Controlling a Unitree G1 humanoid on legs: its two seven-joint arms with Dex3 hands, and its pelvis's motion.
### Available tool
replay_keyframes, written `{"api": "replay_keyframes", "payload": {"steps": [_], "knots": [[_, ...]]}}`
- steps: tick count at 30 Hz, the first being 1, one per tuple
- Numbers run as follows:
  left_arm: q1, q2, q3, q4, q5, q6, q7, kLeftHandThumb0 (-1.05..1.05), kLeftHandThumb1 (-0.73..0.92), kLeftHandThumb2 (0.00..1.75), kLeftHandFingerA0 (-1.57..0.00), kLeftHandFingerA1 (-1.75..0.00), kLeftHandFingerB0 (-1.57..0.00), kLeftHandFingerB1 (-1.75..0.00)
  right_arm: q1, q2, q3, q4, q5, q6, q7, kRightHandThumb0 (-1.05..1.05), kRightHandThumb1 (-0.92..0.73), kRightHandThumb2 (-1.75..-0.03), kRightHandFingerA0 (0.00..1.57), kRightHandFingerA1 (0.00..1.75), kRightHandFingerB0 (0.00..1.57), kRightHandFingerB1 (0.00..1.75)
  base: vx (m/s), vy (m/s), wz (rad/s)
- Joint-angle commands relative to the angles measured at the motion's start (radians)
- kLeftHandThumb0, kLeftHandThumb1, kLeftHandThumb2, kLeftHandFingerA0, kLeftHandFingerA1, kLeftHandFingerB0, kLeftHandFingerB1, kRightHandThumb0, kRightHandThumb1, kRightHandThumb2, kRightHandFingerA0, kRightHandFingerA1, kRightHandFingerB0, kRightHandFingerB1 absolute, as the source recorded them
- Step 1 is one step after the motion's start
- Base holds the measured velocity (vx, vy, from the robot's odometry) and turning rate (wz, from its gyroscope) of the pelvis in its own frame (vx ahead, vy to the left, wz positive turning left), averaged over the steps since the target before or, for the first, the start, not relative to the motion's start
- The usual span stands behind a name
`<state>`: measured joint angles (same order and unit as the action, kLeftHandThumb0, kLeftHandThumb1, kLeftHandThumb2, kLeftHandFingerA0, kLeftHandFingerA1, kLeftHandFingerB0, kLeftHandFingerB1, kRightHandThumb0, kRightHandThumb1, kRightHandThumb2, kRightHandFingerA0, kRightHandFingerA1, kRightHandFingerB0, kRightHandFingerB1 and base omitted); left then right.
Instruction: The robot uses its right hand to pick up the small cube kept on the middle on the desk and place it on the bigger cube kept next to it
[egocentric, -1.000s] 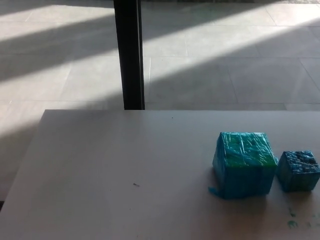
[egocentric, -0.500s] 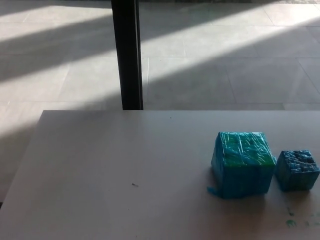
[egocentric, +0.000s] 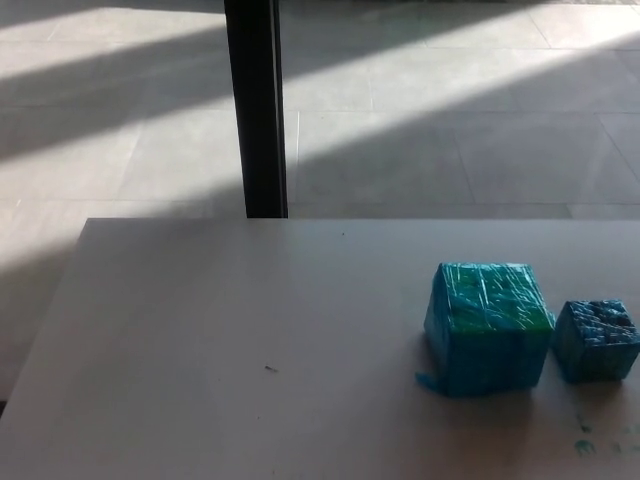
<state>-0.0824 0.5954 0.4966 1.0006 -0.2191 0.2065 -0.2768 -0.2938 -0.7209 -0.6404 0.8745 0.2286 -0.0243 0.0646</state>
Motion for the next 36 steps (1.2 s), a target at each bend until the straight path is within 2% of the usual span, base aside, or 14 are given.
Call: {"api": "replay_keyframes", "payload": {"steps": [1, 2, 6, 7, 8, 23, 24, 27, 29, 30, 31, 32, 34, 36], "knots": [[0.005, 0.022, 0.006, -0.004, -0.016, 0.008, -0.003, -0.93, 0.90, 0.66, -0.42, -0.58, -0.38, -0.40, -0.065, -0.010, -0.002, -0.139, 0.042, 0.063, -0.024, -0.65, -0.61, -0.59, 0.70, 0.72, 0.53, 0.48, 0.00, 0.000, 0.00], [0.002, 0.024, 0.003, 0.000, -0.012, 0.010, -0.001, -0.94, 0.90, 0.67, -0.42, -0.58, -0.38, -0.40, -0.106, 0.010, 0.030, -0.274, 0.038, 0.079, -0.034, -0.61, -0.50, -0.90, 0.58, 0.70, 0.38, 0.53, 0.00, 0.000, 0.00], [0.004, 0.026, -0.001, 0.002, -0.008, 0.006, -0.004, -0.94, 0.91, 0.68, -0.43, -0.55, -0.38, -0.38, -0.126, 0.027, 0.077, -0.401, 0.025, 0.091, -0.010, -0.48, -0.69, -0.60, 0.53, 0.58, 0.35, 0.36, 0.00, 0.000, 0.00], [0.002, 0.025, 0.001, 0.005, -0.010, 0.007, 0.000, -0.90, 0.69, 1.11, -0.38, -0.61, -0.33, -0.51, -0.130, 0.037, 0.091, -0.444, 0.031, 0.104, -0.004, -0.43, -0.69, -0.60, 0.50, 0.56, 0.34, 0.35, 0.00, 0.000, 0.00], [0.001, 0.025, -0.002, 0.009, -0.005, 0.000, 0.002, -0.93, 0.91, 0.68, -0.42, -0.54, -0.38, -0.39, -0.134, 0.043, 0.119, -0.491, 0.029, 0.111, 0.014, -0.40, -0.71, -0.60, 0.47, 0.56, 0.32, 0.36, 0.00, 0.000, 0.00], [-0.002, 0.024, 0.007, 0.027, -0.015, -0.003, -0.001, -0.91, 0.68, 1.11, -0.38, -0.62, -0.33, -0.51, -0.313, 0.058, 0.459, -0.444, -0.107, 0.122, 0.123, -0.53, -0.44, -0.81, 0.53, 0.66, 0.39, 0.52, 0.00, 0.000, 0.00], [0.005, 0.028, 0.006, 0.018, -0.016, -0.007, -0.014, -0.94, 0.90, 0.67, -0.40, -0.57, -0.37, -0.40, -0.321, 0.056, 0.490, -0.427, -0.129, 0.125, 0.134, -0.56, -0.45, -0.79, 0.49, 0.64, 0.34, 0.48, 0.00, 0.000, 0.00], [0.004, 0.031, -0.007, 0.019, -0.003, -0.010, -0.007, -0.94, 0.91, 0.67, -0.43, -0.54, -0.40, -0.39, -0.339, 0.045, 0.537, -0.388, -0.156, 0.127, 0.158, -0.48, -0.54, -0.56, 0.46, 0.55, 0.34, 0.33, 0.00, 0.000, 0.00], [0.006, 0.028, -0.004, 0.003, -0.008, 0.006, 0.004, -0.90, 0.69, 1.11, -0.39, -0.60, -0.34, -0.51, -0.357, 0.030, 0.587, -0.349, -0.186, 0.107, 0.211, -0.50, -0.55, -0.57, 0.38, 0.54, 0.27, 0.30, 0.00, 0.000, 0.00], [0.006, 0.027, -0.004, -0.005, -0.011, 0.005, -0.001, -0.93, 0.91, 0.67, -0.42, -0.55, -0.39, -0.39, -0.377, 0.010, 0.625, -0.329, -0.219, 0.099, 0.231, -0.62, -0.45, -0.79, 0.30, 0.57, 0.16, 0.41, 0.00, 0.000, 0.00], [0.004, 0.026, -0.002, 0.000, -0.013, 0.006, 0.000, -0.91, 0.70, 1.11, -0.38, -0.61, -0.34, -0.51, -0.387, -0.004, 0.659, -0.314, -0.248, 0.082, 0.246, -0.69, -0.45, -0.81, 0.24, 0.55, 0.13, 0.40, 0.00, 0.000, 0.00], [-0.002, 0.024, -0.001, 0.019, -0.011, -0.009, 0.004, -0.94, 0.90, 0.67, -0.43, -0.55, -0.39, -0.39, -0.395, -0.019, 0.693, -0.306, -0.282, 0.075, 0.256, -0.71, -0.46, -0.83, 0.18, 0.53, 0.09, 0.39, 0.00, 0.000, 0.00], [0.000, 0.023, 0.002, 0.013, -0.015, -0.002, 0.005, -0.94, 0.90, 0.67, -0.42, -0.55, -0.39, -0.39, -0.414, -0.029, 0.742, -0.292, -0.314, 0.090, 0.274, -0.84, -0.49, -0.81, 0.06, 0.47, 0.08, 0.35, 0.00, 0.000, 0.00], [-0.001, 0.024, -0.002, 0.011, -0.012, 0.005, 0.005, -0.90, 0.69, 1.11, -0.38, -0.60, -0.33, -0.50, -0.424, -0.036, 0.766, -0.278, -0.326, 0.077, 0.283, -0.71, -0.44, -0.83, 0.04, 0.35, 0.07, 0.31, 0.00, 0.000, 0.00]]}}
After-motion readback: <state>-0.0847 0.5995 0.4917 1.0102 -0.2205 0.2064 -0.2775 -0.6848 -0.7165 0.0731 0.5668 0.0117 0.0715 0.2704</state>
